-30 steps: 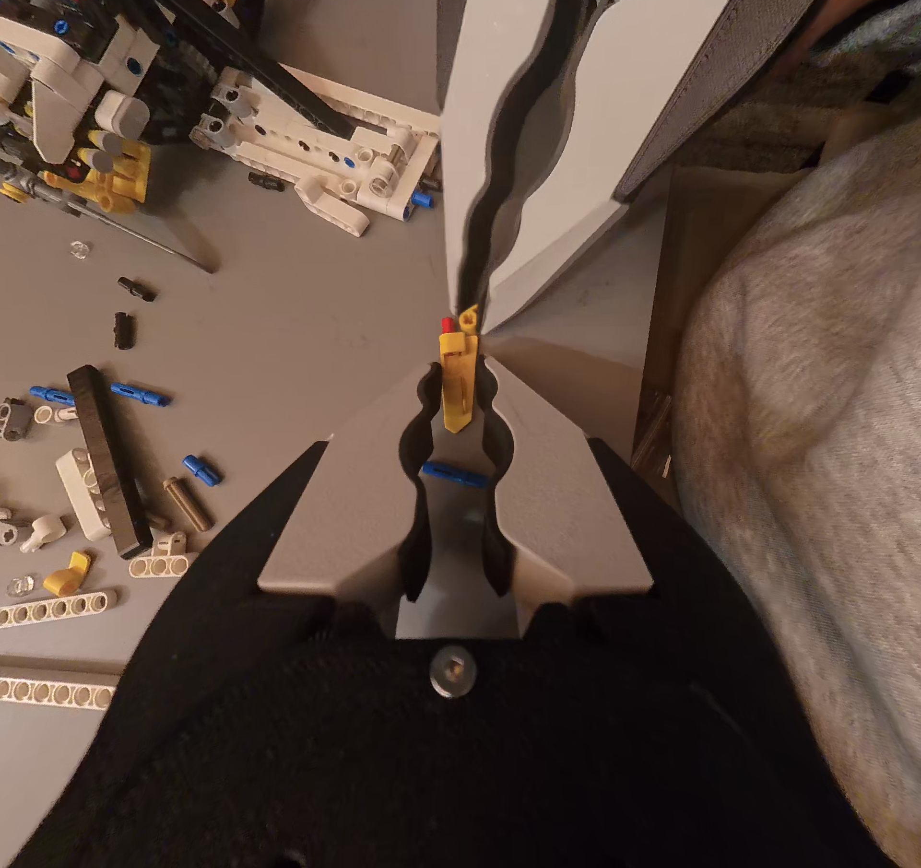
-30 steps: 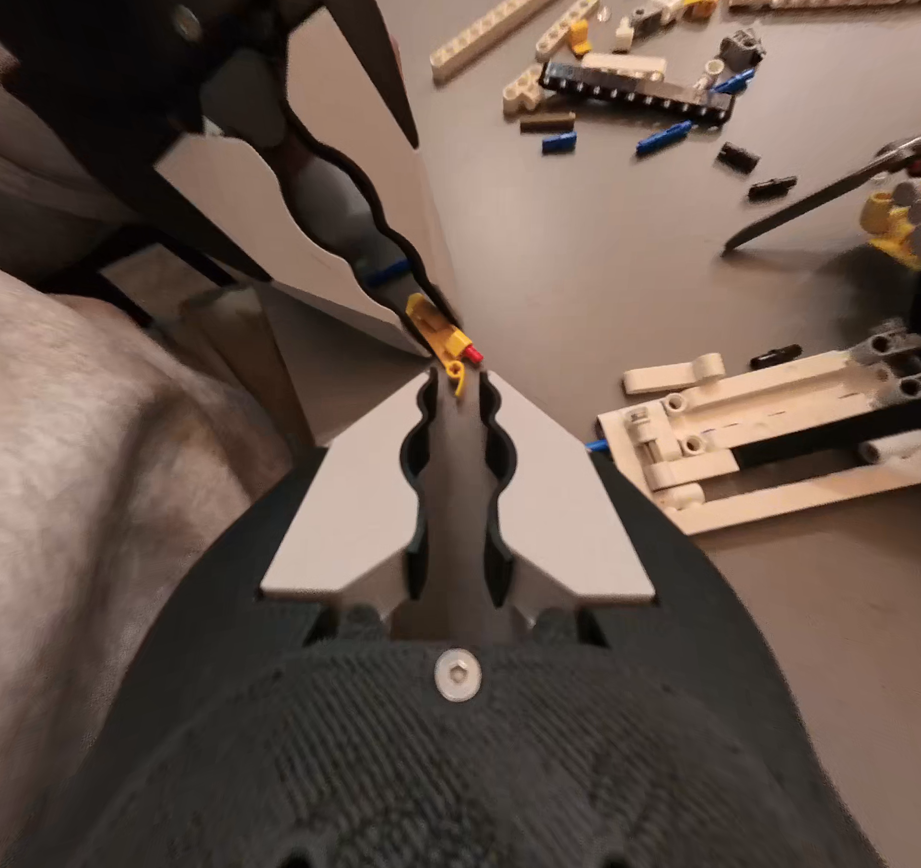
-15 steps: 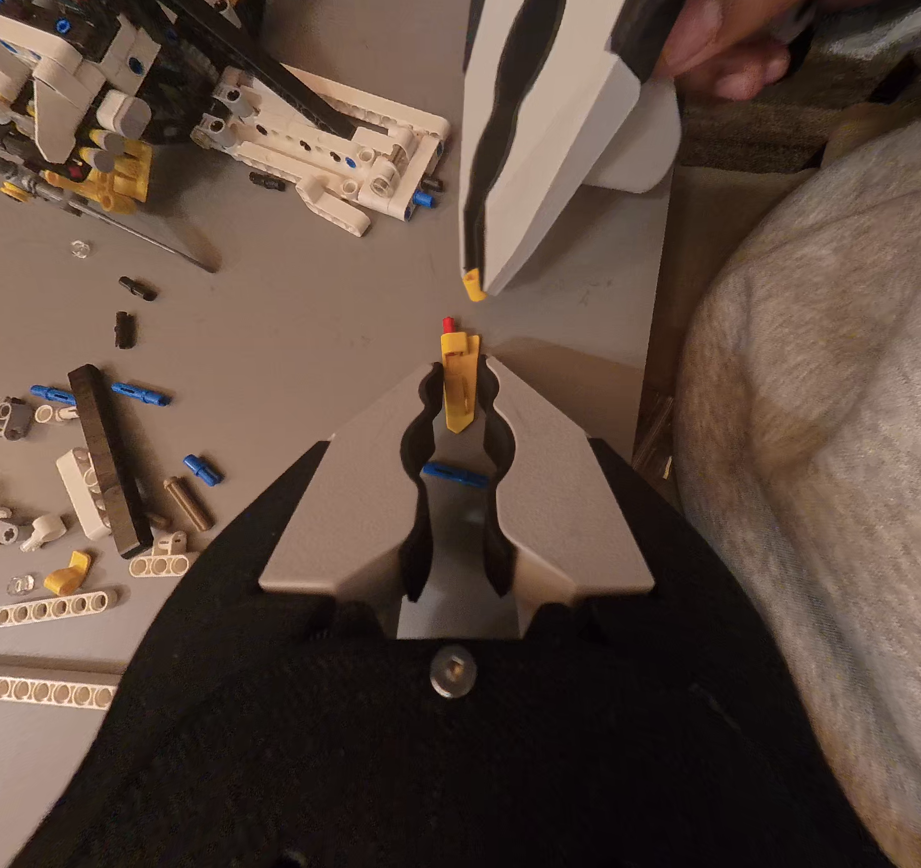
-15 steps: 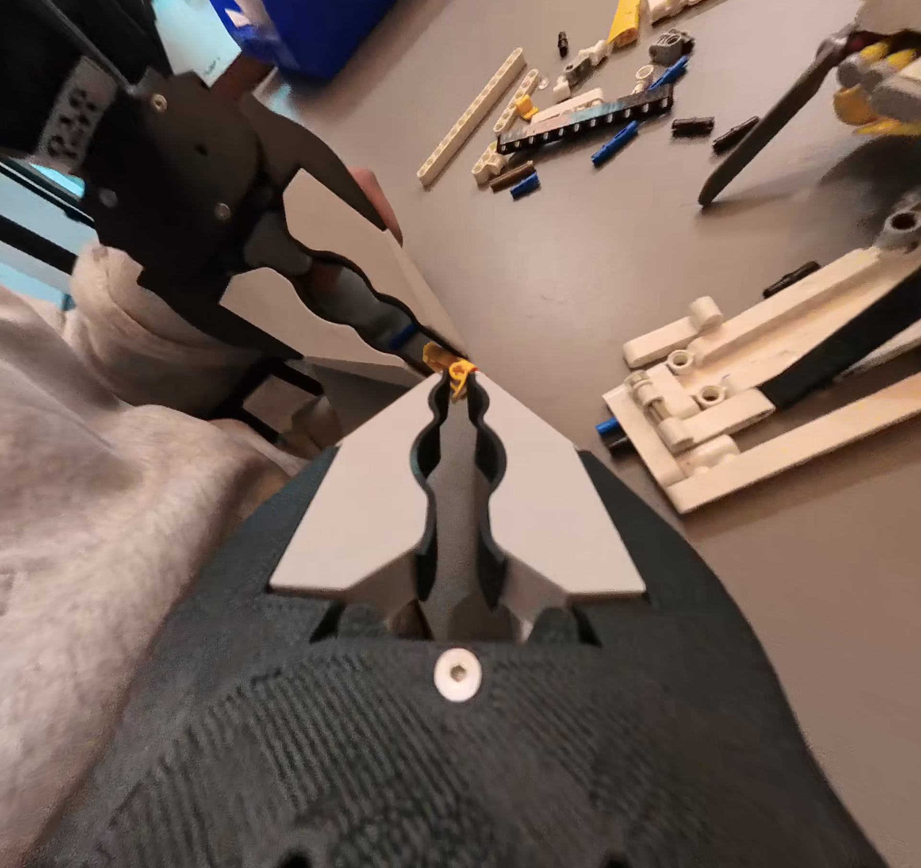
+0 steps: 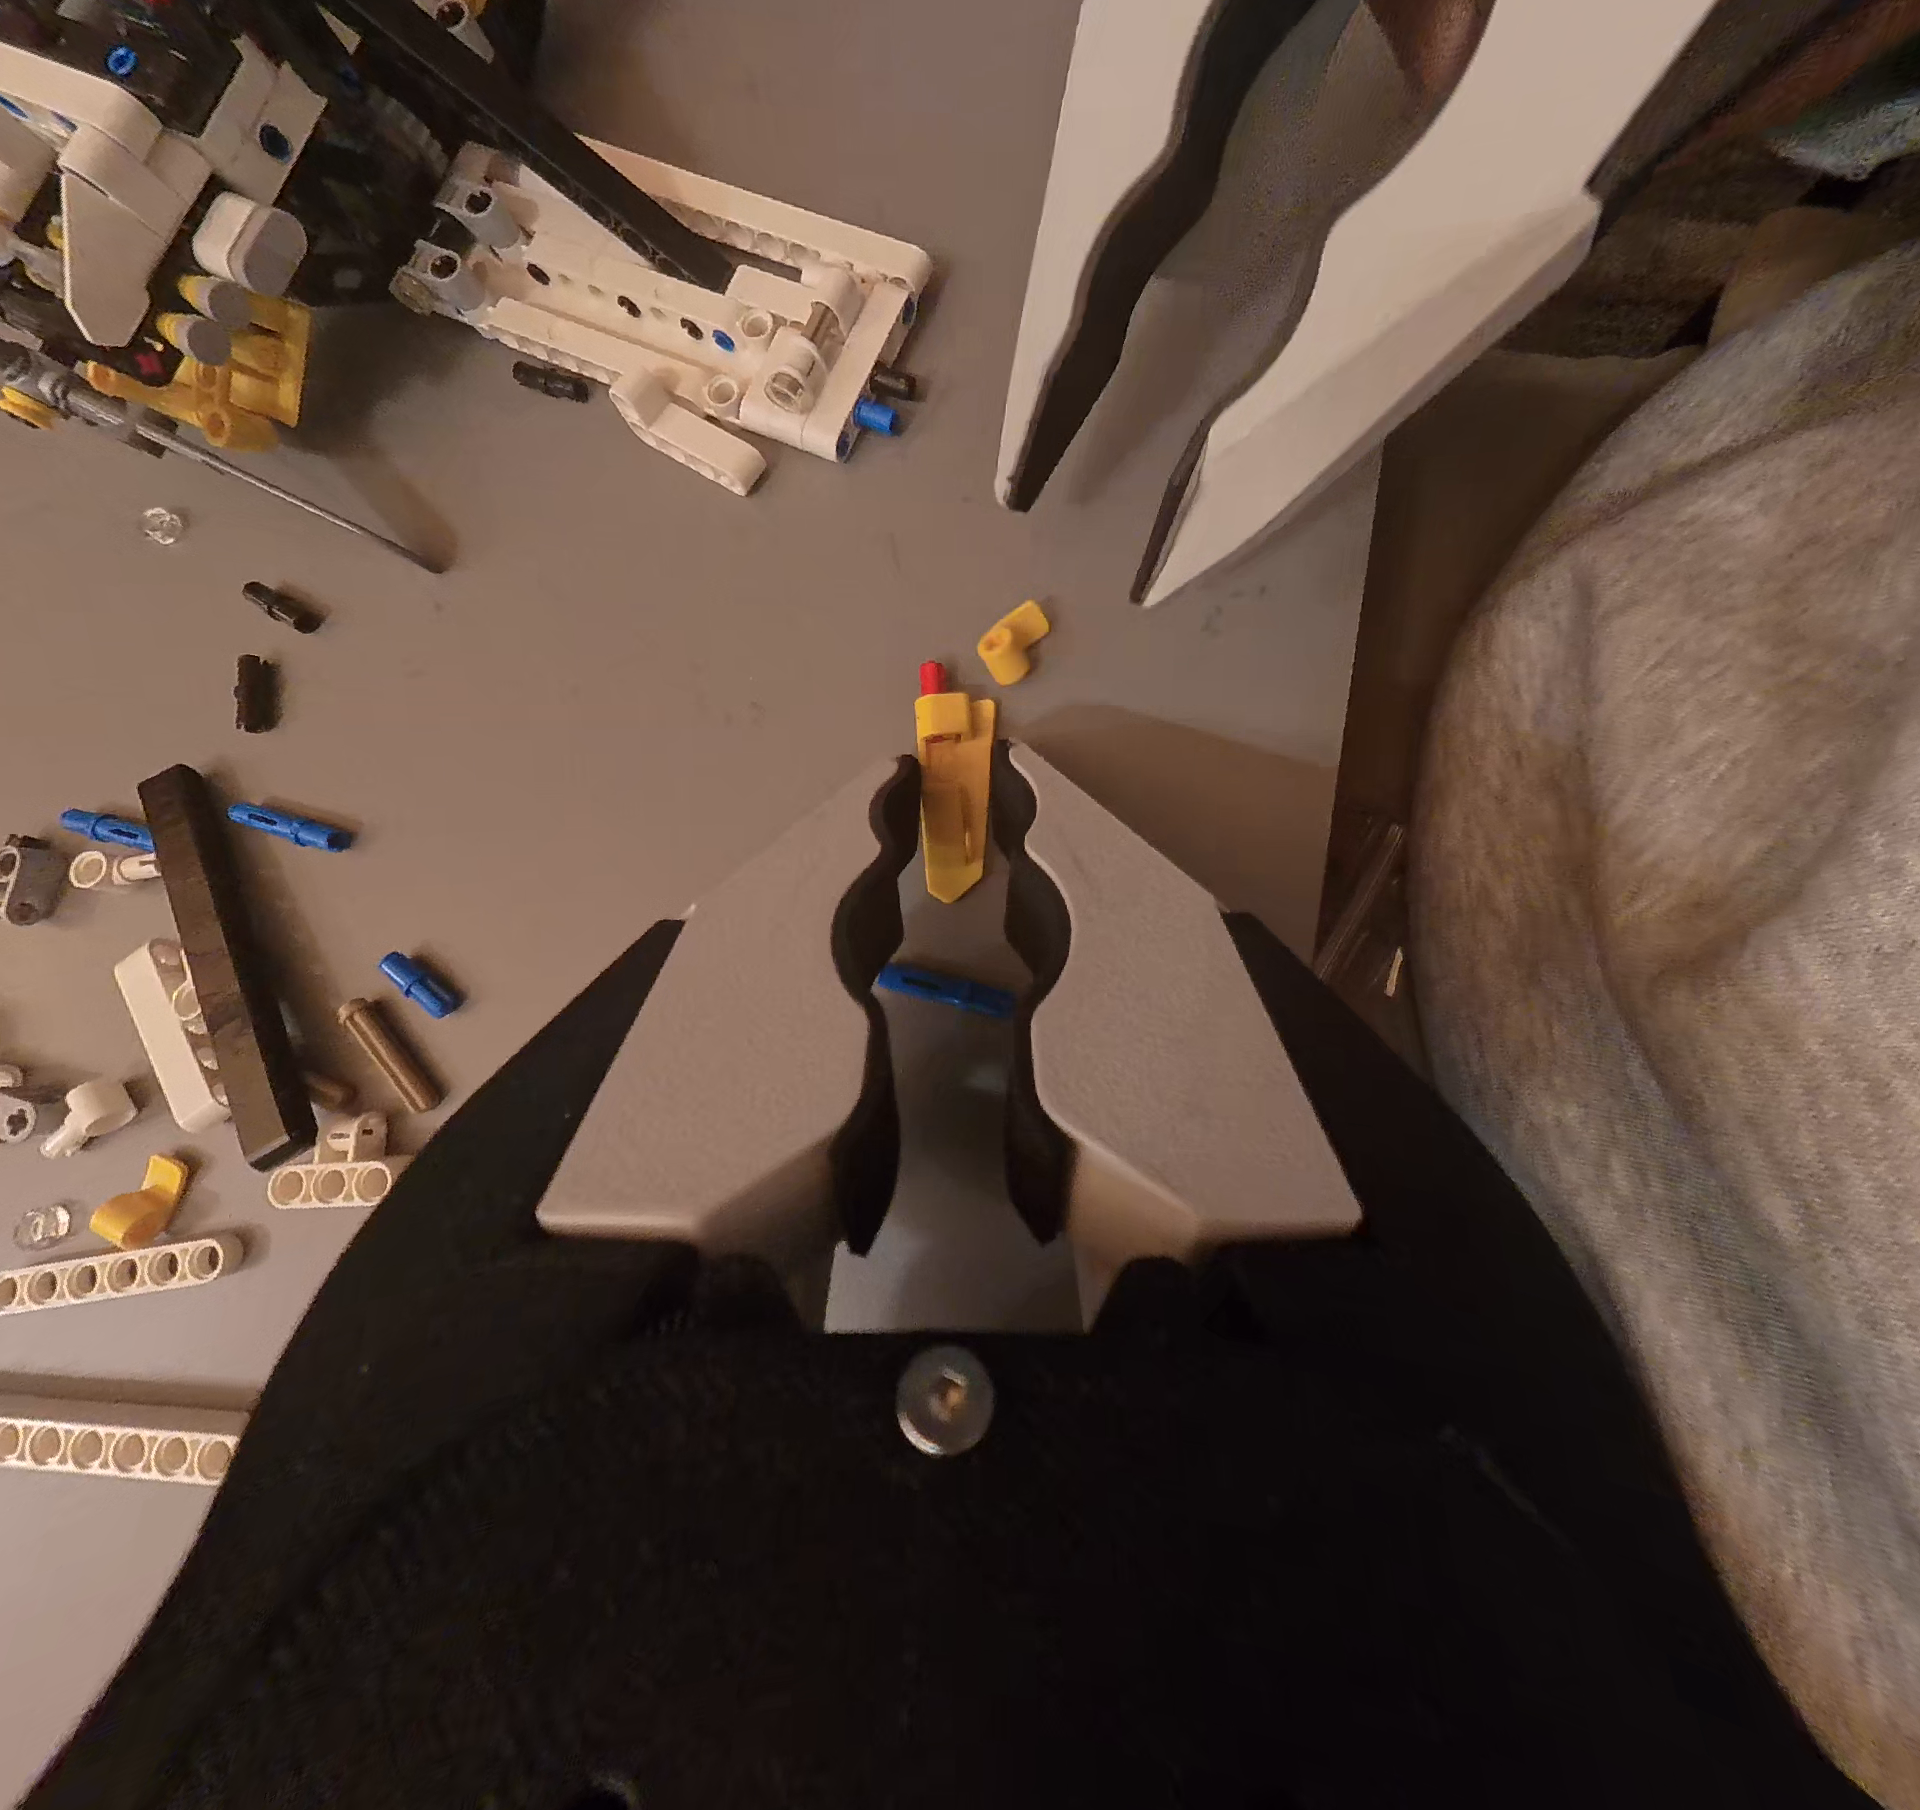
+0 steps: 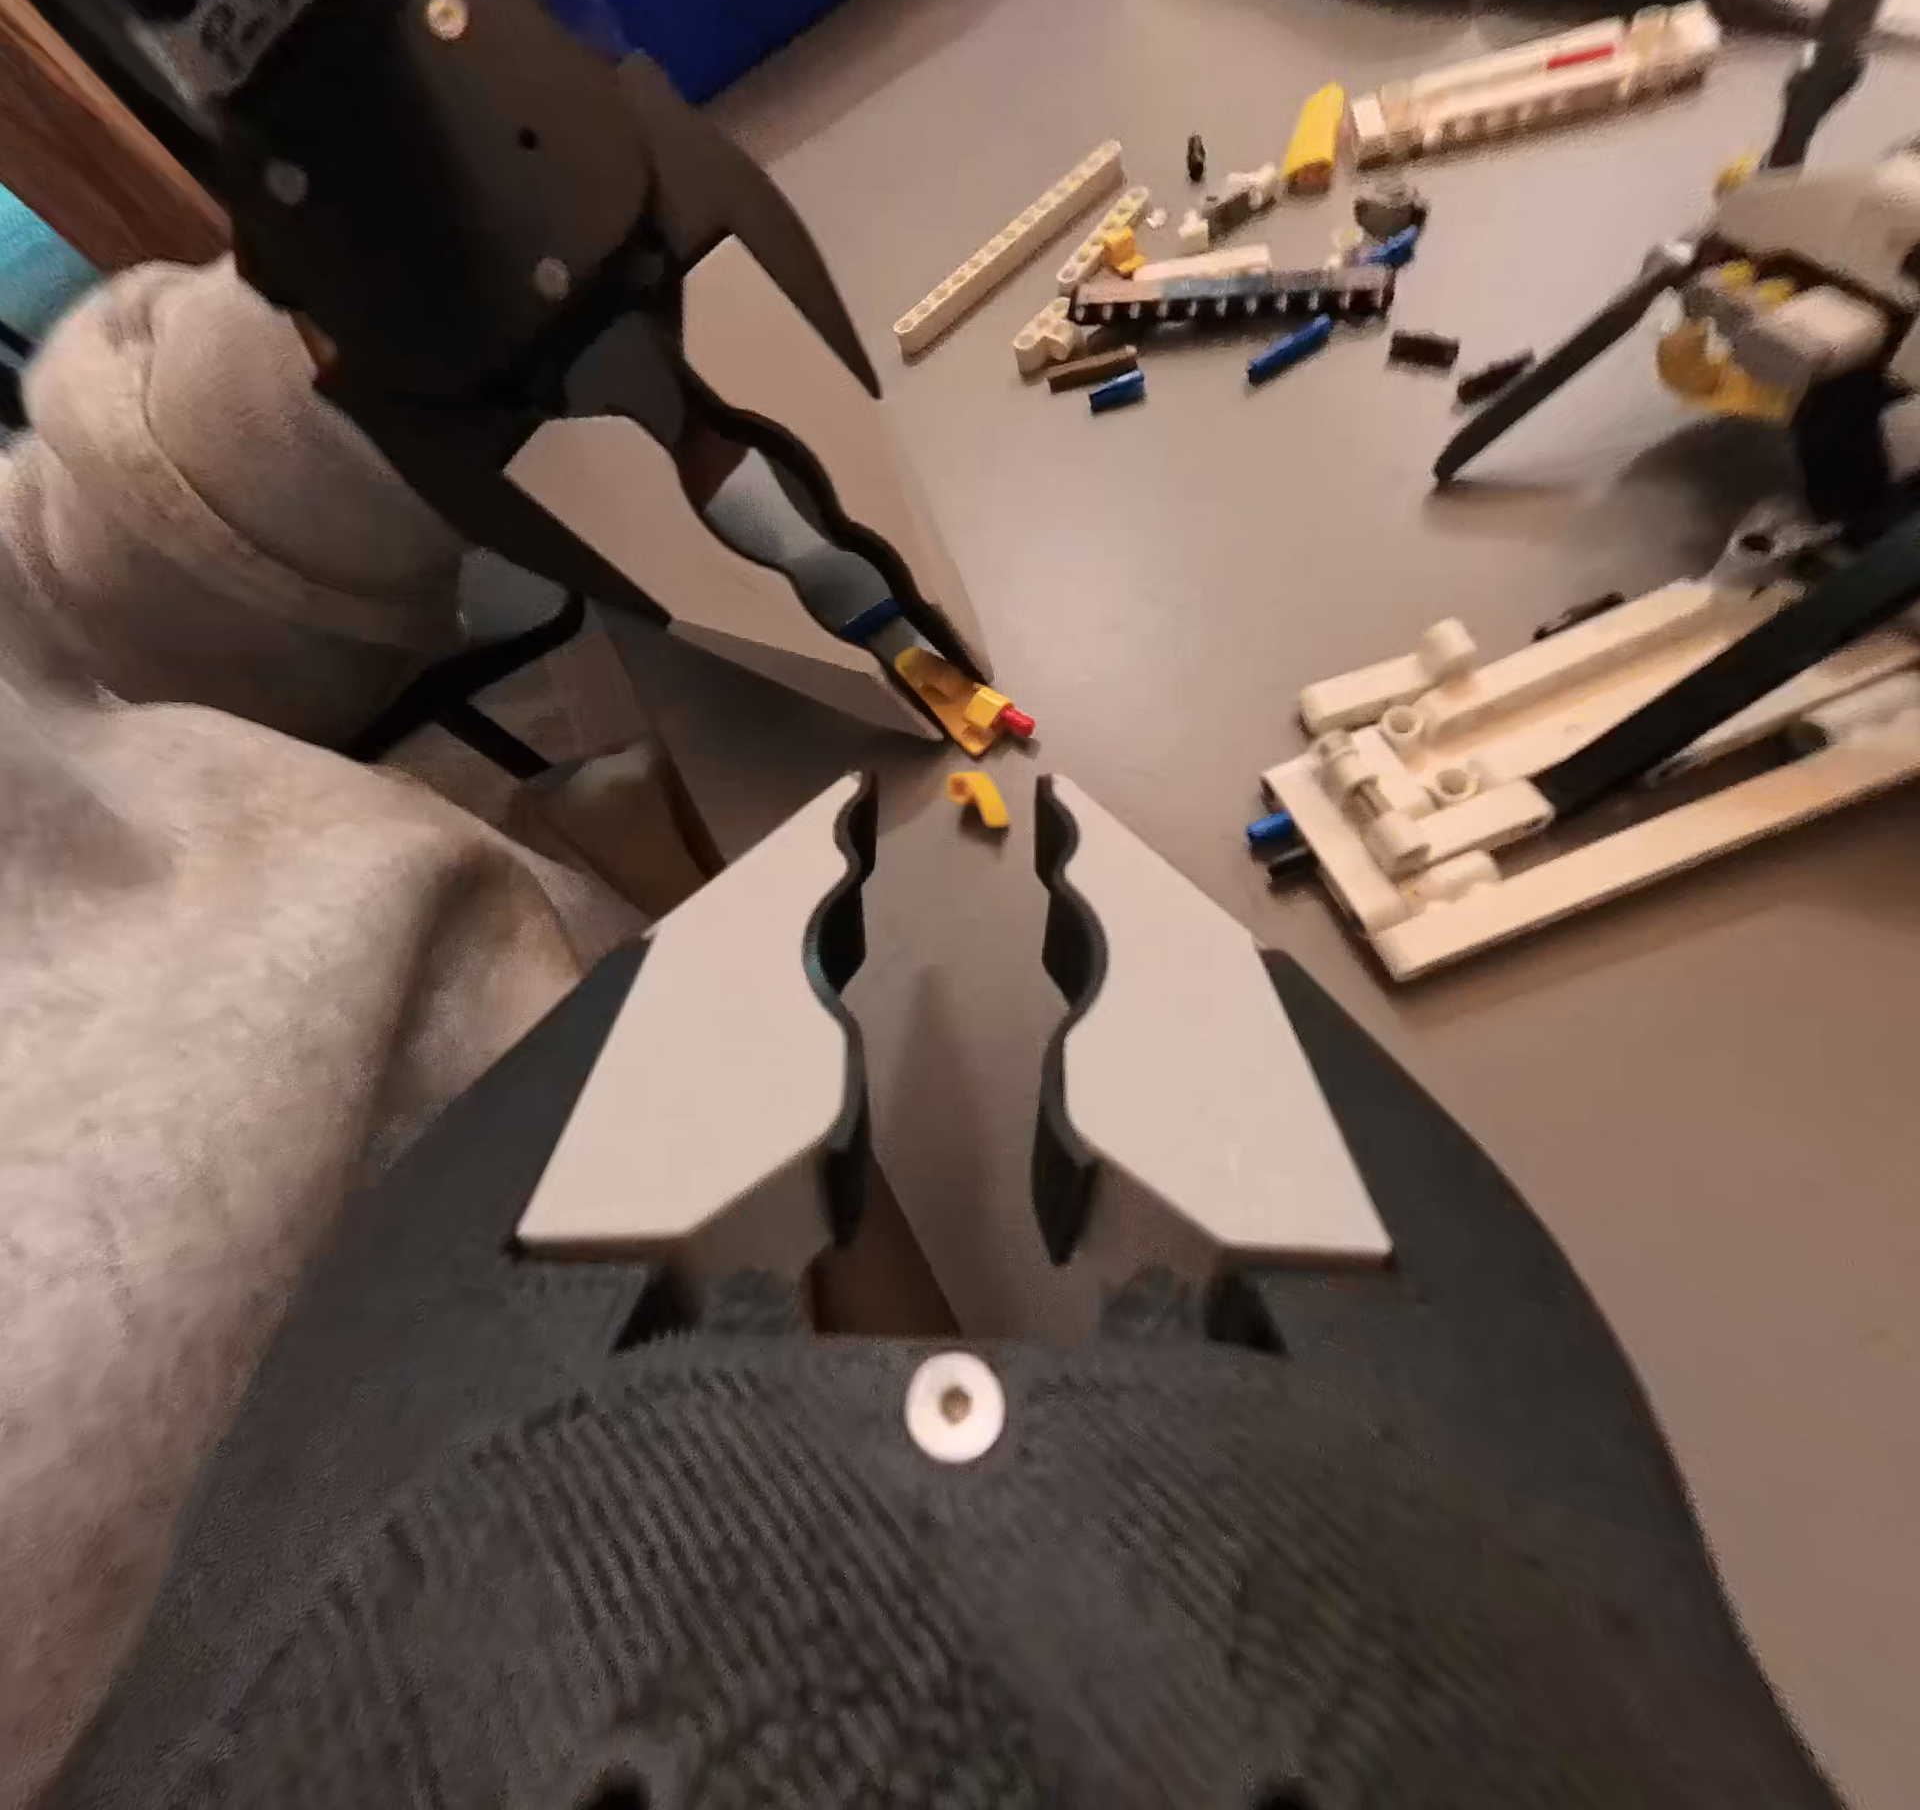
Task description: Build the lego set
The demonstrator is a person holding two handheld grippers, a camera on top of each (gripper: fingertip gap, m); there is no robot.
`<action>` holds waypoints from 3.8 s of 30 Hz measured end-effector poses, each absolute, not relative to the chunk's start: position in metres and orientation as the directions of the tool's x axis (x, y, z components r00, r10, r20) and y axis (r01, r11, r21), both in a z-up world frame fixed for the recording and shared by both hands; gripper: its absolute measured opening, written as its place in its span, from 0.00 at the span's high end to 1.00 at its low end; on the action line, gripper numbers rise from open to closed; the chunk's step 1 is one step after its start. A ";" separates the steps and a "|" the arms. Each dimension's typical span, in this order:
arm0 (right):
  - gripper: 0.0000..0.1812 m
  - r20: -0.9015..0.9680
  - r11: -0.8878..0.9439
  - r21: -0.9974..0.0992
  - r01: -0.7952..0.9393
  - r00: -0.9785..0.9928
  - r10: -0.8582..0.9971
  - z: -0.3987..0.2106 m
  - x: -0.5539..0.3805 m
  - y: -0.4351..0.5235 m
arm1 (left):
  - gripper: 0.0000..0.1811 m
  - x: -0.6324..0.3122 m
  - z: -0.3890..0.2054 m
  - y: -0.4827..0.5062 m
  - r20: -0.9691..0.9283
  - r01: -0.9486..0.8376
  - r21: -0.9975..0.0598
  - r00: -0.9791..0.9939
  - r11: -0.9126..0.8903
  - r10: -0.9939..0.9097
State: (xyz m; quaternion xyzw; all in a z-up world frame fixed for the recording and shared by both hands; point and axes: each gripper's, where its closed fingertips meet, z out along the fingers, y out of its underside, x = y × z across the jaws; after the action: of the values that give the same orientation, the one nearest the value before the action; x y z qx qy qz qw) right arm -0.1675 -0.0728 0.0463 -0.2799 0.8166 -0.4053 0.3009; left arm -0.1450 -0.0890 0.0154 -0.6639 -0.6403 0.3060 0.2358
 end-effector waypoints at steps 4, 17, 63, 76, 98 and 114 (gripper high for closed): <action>0.88 -0.044 0.395 -0.841 -0.370 -0.681 -0.731 0.041 -0.165 -0.074 | 0.93 -0.145 0.015 -0.088 -0.108 0.706 -0.704 -0.002 -0.075 0.994; 0.89 -0.008 0.439 -0.788 -0.431 -0.706 -0.708 0.025 -0.164 -0.082 | 0.93 -0.145 0.015 -0.088 -0.119 0.706 -0.704 -0.003 -0.082 0.993; 0.97 -0.914 0.920 -0.391 -0.031 -0.106 -0.392 0.071 -0.158 -0.030 | 0.96 -0.176 0.075 -0.022 -0.117 0.375 -0.907 0.207 -0.189 0.971; 0.97 -0.887 0.904 -0.427 0.006 -0.197 -0.418 0.061 -0.169 -0.041 | 0.96 -0.182 0.062 -0.032 -0.146 0.437 -0.878 0.145 -0.195 0.979; 0.97 -0.893 0.906 -0.423 -0.014 -0.165 -0.420 0.063 -0.167 -0.040 | 0.97 -0.181 0.057 -0.038 -0.163 0.468 -0.859 0.132 -0.207 0.978; 0.92 -0.750 0.812 -0.583 0.006 -0.387 -0.536 0.050 -0.186 -0.056 | 0.97 -0.182 0.017 -0.054 -0.014 0.693 -0.718 0.083 -0.067 0.996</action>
State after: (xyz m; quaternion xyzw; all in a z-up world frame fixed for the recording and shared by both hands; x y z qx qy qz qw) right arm -0.1865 -0.0560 0.0499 -0.1673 0.7922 -0.2567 0.5277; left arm -0.1819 -0.0537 0.0173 -0.6794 -0.6218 0.2685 0.2824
